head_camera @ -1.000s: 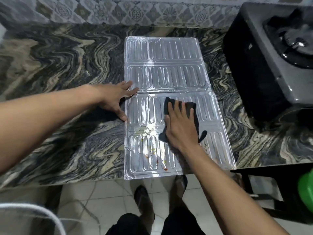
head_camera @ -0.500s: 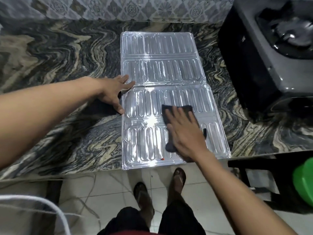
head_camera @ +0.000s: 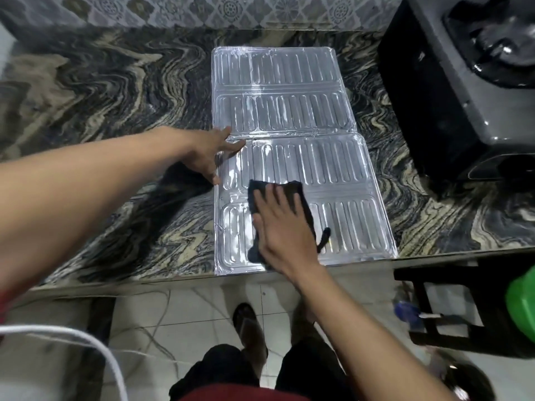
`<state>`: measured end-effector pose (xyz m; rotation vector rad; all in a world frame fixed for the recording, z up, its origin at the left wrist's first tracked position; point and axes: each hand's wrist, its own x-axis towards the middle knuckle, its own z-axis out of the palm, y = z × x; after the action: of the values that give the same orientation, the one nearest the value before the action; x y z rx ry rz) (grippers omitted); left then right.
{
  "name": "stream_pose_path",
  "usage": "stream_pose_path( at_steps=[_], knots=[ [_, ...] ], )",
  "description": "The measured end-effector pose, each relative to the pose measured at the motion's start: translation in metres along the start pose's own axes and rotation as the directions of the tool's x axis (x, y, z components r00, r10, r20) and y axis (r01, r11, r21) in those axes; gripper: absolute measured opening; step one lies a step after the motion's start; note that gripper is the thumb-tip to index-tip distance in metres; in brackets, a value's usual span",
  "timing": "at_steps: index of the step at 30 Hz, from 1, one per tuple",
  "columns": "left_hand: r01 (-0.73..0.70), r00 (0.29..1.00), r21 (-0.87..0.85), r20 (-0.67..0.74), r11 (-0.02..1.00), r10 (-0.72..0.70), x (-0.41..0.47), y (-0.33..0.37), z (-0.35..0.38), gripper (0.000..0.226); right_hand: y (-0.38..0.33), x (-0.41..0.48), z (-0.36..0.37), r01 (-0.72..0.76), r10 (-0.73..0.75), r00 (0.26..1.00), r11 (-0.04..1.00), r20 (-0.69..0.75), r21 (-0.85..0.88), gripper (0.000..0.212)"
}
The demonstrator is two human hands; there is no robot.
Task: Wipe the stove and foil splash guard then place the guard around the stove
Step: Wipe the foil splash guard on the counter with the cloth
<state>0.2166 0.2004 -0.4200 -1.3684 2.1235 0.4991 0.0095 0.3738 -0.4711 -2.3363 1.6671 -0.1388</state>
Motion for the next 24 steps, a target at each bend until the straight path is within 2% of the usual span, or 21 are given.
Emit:
stream_pose_path(
  at_steps=[3,5,7,9,14,18,21,24],
  knots=[
    [0.016,1.000,0.002,0.002,1.000,-0.016,-0.002,0.003,-0.002,0.120,-0.045,-0.012,0.018,0.251,-0.250,0.963,0.968,0.096,0.005,0.052],
    [0.033,0.999,0.011,0.005,0.999,-0.033,-0.003,0.007,-0.003,0.120,-0.042,-0.022,0.019,0.336,-0.331,0.936,0.941,0.119,-0.026,0.051],
    [0.053,0.999,0.020,0.010,0.998,-0.053,-0.004,0.010,-0.003,0.121,-0.021,-0.030,0.012,0.360,-0.354,0.927,0.932,0.127,-0.028,0.051],
    [0.065,0.998,0.041,0.009,0.997,-0.065,-0.005,0.013,-0.004,0.123,0.007,-0.036,0.005,0.323,-0.314,0.941,0.945,0.127,-0.055,0.052],
    [0.116,0.993,0.064,0.004,0.991,-0.117,-0.008,0.024,-0.006,0.124,0.091,-0.045,-0.016,0.127,-0.110,0.986,0.983,0.126,-0.134,0.056],
    [0.138,0.990,-0.012,0.000,0.990,-0.138,-0.013,0.030,-0.006,0.123,0.143,-0.043,-0.034,-0.033,0.044,0.995,0.991,0.088,-0.128,0.059],
    [0.146,0.987,-0.056,-0.057,0.988,-0.149,-0.021,0.033,-0.005,0.114,0.145,-0.038,-0.040,-0.056,0.057,0.997,0.998,0.059,-0.016,0.058],
    [0.169,0.975,0.017,-0.148,0.986,-0.164,-0.037,0.046,-0.005,0.089,0.142,-0.045,-0.049,-0.031,0.029,0.999,0.998,0.037,0.048,0.055]
  ],
)
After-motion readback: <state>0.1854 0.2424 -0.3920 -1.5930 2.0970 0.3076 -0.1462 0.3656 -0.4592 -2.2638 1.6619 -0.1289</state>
